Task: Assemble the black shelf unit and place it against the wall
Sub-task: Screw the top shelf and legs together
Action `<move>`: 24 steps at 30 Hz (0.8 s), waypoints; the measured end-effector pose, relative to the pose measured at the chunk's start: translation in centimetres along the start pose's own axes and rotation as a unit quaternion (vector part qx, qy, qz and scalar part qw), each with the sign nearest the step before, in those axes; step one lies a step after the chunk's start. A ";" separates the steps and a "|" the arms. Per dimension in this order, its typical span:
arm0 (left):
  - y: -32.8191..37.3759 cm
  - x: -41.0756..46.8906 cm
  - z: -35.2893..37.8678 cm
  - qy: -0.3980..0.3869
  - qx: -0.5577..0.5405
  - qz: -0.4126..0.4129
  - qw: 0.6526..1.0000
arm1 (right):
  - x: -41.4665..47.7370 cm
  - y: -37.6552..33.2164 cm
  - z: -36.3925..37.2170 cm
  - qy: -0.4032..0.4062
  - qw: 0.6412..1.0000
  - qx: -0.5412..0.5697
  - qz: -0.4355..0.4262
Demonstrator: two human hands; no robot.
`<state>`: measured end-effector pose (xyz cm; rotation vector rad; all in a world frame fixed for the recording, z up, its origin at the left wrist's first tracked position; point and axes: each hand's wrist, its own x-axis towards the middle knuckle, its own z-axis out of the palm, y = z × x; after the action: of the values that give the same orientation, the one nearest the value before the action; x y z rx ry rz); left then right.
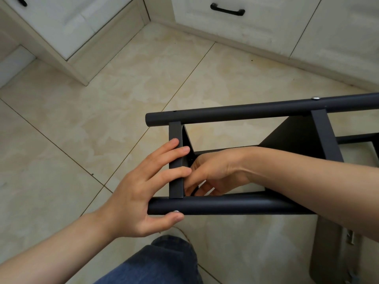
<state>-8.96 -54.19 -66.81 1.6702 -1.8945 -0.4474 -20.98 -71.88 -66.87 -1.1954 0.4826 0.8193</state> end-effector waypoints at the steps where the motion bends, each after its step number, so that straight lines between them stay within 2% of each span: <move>1: 0.0 0.0 0.0 0.000 -0.001 0.000 1.000 | -0.1 0.0 -0.1 -0.002 1.000 0.007 -0.003; 24: -0.2 -0.1 0.1 0.007 0.000 0.004 1.000 | -0.1 -0.1 -0.2 -0.006 1.000 0.010 0.019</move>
<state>-8.89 -54.16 -66.99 1.6614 -1.8904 -0.4317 -20.90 -72.12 -66.78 -1.1658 0.5049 0.8520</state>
